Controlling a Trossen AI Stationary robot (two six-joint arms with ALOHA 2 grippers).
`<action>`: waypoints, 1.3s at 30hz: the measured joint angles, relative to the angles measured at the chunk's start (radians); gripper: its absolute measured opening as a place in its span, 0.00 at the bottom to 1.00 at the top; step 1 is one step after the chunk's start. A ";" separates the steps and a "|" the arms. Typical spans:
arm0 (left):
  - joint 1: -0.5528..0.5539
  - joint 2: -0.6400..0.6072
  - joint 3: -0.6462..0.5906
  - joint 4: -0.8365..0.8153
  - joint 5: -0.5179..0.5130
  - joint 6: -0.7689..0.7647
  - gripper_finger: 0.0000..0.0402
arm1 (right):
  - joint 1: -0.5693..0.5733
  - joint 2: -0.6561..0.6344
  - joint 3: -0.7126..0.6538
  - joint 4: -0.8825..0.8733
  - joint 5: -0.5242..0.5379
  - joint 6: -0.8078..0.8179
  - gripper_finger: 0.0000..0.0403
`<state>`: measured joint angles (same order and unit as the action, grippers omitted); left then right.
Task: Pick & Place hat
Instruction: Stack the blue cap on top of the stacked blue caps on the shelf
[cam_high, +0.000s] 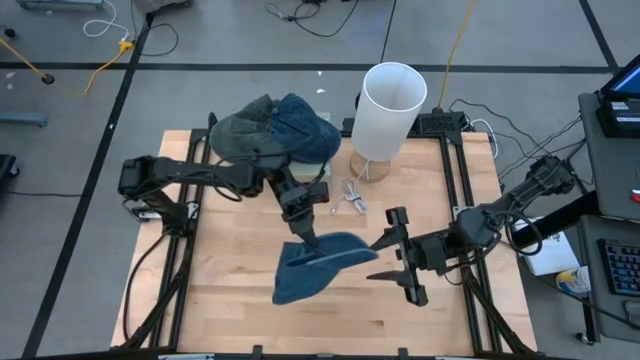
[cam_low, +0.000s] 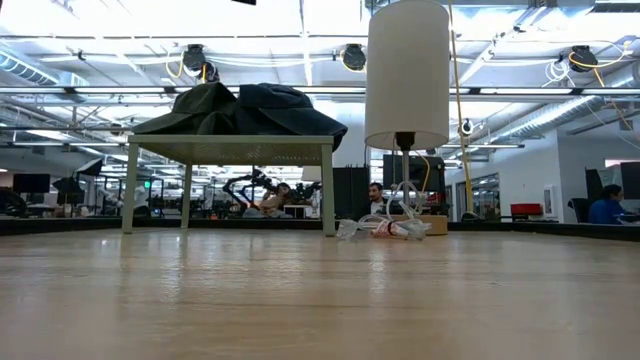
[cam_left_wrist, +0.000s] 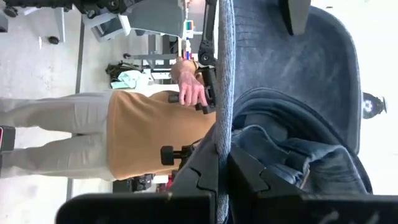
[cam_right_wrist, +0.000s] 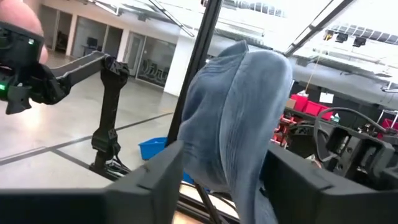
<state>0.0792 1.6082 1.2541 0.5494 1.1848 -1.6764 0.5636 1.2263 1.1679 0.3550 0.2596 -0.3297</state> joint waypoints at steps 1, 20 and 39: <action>0.000 0.005 0.000 0.001 0.000 0.000 0.02 | 0.004 0.000 0.000 -0.001 0.000 -0.002 0.46; 0.000 0.007 0.001 0.074 -0.019 0.154 0.35 | 0.035 -0.088 0.000 -0.132 0.027 0.089 0.01; 0.077 -0.064 0.001 0.101 -0.033 0.528 0.69 | 0.135 -0.228 -0.001 -0.218 0.129 0.625 0.01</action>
<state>0.1564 1.5444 1.2549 0.6499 1.1514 -1.1480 0.6987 0.9979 1.1671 0.1371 0.3886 0.2957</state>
